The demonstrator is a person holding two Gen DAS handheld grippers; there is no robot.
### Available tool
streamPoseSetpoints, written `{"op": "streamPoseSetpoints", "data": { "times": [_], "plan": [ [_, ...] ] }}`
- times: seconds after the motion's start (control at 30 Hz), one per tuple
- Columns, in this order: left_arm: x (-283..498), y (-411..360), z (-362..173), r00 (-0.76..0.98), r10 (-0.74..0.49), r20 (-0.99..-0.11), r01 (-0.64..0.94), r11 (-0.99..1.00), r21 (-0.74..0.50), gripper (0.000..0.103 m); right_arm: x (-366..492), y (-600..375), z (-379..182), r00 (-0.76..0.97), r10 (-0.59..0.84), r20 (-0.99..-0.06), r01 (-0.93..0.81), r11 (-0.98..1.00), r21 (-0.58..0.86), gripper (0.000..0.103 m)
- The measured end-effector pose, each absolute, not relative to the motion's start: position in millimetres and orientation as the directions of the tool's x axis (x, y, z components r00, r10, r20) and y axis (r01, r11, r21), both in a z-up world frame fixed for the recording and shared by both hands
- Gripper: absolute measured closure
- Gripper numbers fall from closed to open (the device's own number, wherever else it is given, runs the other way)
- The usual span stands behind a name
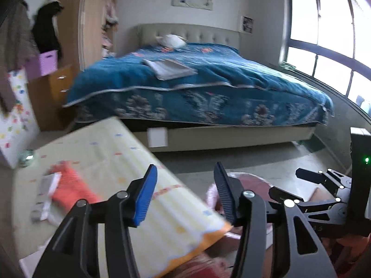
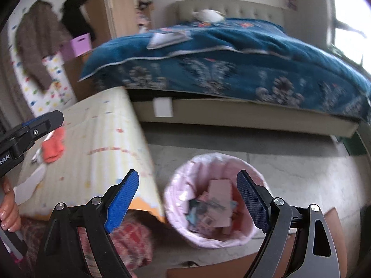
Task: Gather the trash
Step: 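Open both tools over the wastebasket and return to the table, then grasp the orange knit glove with the right tool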
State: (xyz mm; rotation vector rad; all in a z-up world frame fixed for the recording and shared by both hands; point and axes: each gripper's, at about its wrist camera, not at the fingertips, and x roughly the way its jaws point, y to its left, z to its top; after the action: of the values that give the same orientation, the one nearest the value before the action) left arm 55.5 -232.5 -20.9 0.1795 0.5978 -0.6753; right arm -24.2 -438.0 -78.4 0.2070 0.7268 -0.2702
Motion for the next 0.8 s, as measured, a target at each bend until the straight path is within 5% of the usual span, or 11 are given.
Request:
{"op": "streamPoseSetpoints", "data": {
  "times": [0.8],
  "plan": [
    [125.2,10.0,-44.7,0.748,-0.125,-0.651,0.149,0.989,-0.019,0.029,100.2,-232.4,-50.0,0.701,0.165,-0.694,-0.143,0.986,0.09,0.03]
  ]
}}
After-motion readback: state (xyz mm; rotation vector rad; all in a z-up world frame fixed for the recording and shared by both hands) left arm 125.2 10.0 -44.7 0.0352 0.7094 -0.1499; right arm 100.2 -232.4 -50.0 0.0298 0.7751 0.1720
